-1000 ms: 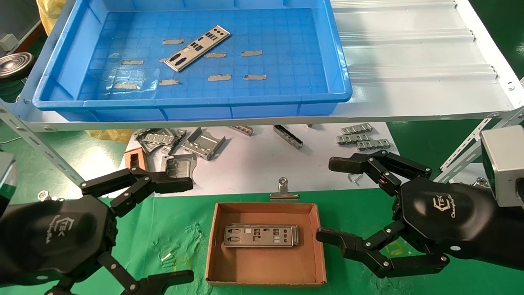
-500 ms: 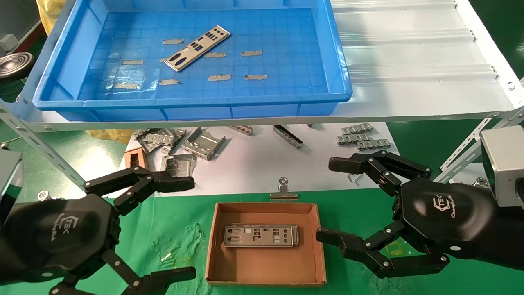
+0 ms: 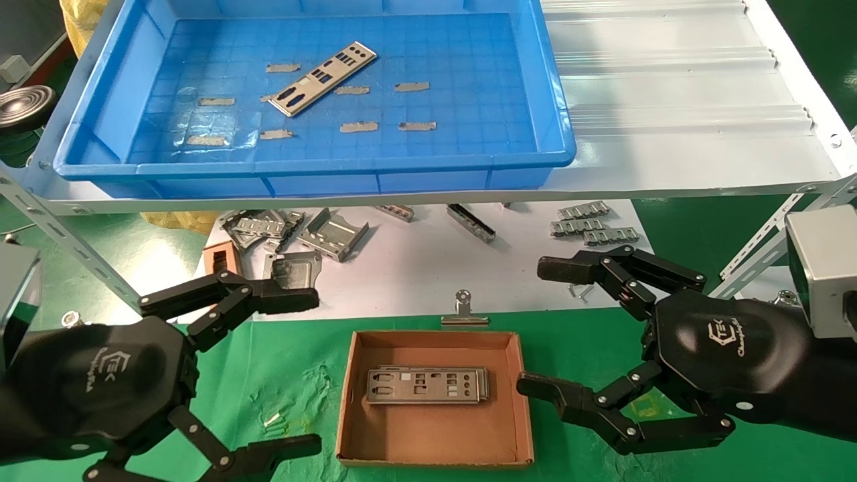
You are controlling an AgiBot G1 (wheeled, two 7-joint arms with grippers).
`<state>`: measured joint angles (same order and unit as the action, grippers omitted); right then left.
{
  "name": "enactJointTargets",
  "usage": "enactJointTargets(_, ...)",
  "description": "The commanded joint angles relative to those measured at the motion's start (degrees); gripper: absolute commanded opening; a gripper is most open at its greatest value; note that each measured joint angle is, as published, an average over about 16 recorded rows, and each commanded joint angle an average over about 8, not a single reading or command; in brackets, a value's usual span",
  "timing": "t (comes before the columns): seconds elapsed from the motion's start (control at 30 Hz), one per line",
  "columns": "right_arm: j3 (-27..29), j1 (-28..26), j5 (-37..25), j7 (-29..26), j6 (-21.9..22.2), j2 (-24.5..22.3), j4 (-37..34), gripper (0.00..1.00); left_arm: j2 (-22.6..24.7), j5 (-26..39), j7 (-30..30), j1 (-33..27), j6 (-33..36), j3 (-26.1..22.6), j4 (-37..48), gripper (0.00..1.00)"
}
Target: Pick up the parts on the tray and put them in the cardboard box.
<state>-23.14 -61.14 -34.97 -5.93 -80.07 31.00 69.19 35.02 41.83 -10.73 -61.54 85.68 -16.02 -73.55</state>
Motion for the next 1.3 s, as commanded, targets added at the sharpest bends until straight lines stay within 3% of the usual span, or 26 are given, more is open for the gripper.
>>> enactJointTargets(0.03,0.0,0.0,0.0,0.0,0.0,0.0,0.0,1.0,0.0,0.0,0.0,0.0,0.0,0.0,0.0,1.0)
enactJointTargets(1.3,0.0,0.0,0.0,0.0,0.0,0.0,0.0,1.0,0.1,0.1,0.1,-0.1,0.0,-0.1,0.1,1.0)
